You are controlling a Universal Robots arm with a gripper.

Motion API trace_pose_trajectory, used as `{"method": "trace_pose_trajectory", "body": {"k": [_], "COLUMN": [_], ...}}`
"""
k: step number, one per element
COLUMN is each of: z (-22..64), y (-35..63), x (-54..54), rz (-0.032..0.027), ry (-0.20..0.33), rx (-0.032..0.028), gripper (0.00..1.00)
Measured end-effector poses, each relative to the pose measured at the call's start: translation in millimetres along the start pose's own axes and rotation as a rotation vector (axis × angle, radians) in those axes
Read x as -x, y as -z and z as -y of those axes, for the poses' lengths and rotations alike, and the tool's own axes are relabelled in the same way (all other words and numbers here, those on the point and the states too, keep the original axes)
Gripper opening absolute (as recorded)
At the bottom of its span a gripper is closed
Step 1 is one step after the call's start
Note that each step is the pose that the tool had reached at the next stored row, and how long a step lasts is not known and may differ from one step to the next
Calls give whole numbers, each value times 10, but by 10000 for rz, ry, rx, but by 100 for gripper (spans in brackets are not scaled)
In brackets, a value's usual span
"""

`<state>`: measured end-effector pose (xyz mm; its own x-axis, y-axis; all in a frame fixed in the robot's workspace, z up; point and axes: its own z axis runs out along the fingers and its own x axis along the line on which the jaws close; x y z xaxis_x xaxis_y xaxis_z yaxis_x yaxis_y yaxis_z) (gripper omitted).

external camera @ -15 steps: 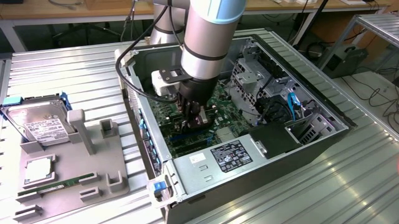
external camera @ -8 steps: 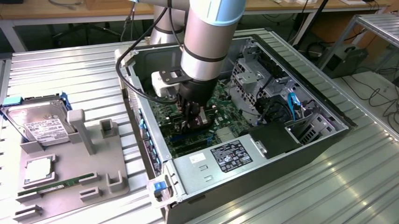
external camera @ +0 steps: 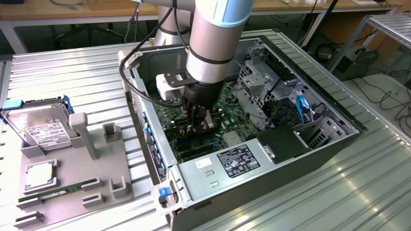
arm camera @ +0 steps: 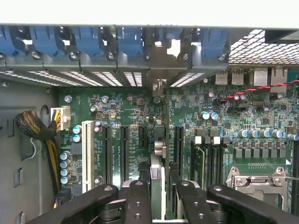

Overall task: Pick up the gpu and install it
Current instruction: 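Insert the gpu into the slot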

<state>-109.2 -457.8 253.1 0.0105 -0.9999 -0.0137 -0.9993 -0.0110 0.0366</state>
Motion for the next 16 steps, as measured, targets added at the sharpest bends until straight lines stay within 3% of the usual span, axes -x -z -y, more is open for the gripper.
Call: {"method": "trace_pose_trajectory", "body": {"k": [2, 4, 5, 9, 16], "z": [0, 0, -1, -2, -10], "y": [0, 1, 2, 34, 300], "x": [0, 0, 0, 0, 19], "rz": [-1, -2, -4, -4, -4], "ry": [0, -1, -1, -1, 0], "rx": [1, 2, 3, 3, 3], "gripper": [39, 39, 45, 45, 45]}}
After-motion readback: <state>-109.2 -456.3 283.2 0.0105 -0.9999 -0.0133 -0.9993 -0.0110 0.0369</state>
